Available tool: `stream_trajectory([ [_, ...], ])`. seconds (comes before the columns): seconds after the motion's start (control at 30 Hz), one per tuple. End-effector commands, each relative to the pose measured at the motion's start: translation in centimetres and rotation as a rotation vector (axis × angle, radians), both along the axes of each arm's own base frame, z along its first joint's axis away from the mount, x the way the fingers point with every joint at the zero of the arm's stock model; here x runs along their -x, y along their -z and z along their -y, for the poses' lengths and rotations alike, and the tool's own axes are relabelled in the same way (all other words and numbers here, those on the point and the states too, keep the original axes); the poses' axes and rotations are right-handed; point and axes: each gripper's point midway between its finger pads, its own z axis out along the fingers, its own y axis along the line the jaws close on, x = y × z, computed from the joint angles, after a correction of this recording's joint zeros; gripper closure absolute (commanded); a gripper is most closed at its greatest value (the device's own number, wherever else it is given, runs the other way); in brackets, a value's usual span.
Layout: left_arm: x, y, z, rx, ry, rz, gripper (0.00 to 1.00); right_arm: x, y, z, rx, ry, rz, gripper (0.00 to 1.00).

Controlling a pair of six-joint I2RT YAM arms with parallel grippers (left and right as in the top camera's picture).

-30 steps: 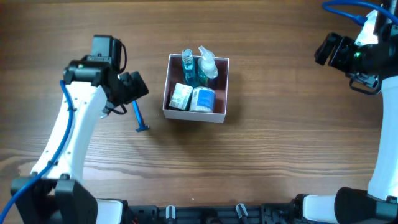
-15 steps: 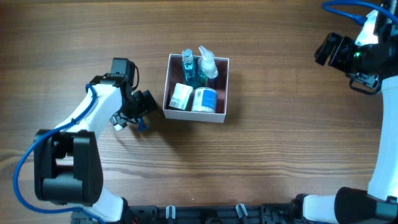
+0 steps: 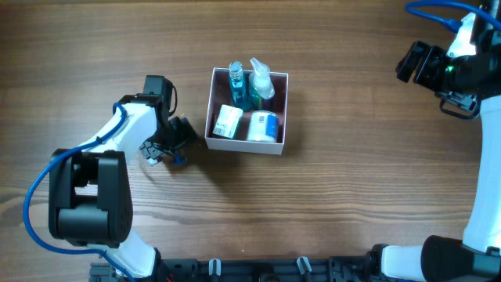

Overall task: Pack container
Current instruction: 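Move the left gripper to the blue razor and grasp its handle, then lift the blue razor with the left gripper and lower it into the box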

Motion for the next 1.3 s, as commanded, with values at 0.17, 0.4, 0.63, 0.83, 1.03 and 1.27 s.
stream_trajectory([
  [0.17, 0.4, 0.9, -0.2, -0.003, -0.006, -0.028, 0.53, -0.1, 0.4, -0.2, -0.001, -0.022, -0.012, 0.0],
  [0.4, 0.2, 0.9, -0.2, -0.005, -0.006, -0.019, 0.69, -0.1, 0.4, -0.2, -0.001, -0.022, -0.011, 0.0],
  [0.63, -0.4, 0.5, -0.2, -0.003, -0.006, 0.0, 0.83, -0.1, 0.4, -0.1, 0.001, -0.025, -0.011, 0.0],
  [0.83, -1.1, 0.0, -0.1, -0.001, -0.006, 0.016, 0.88, -0.1, 0.4, -0.1, 0.001, -0.025, -0.011, 0.0],
  [1.03, -1.8, -2.7, 0.0, 0.001, -0.005, 0.039, 0.96, -0.1, 0.3, -0.1, 0.002, -0.025, -0.009, 0.0],
  [1.27, -4.4, -12.6, 2.8, 0.019, 0.121, 0.241, 0.96, -0.1, 0.3, -0.1, 0.002, -0.025, -0.009, 0.0],
])
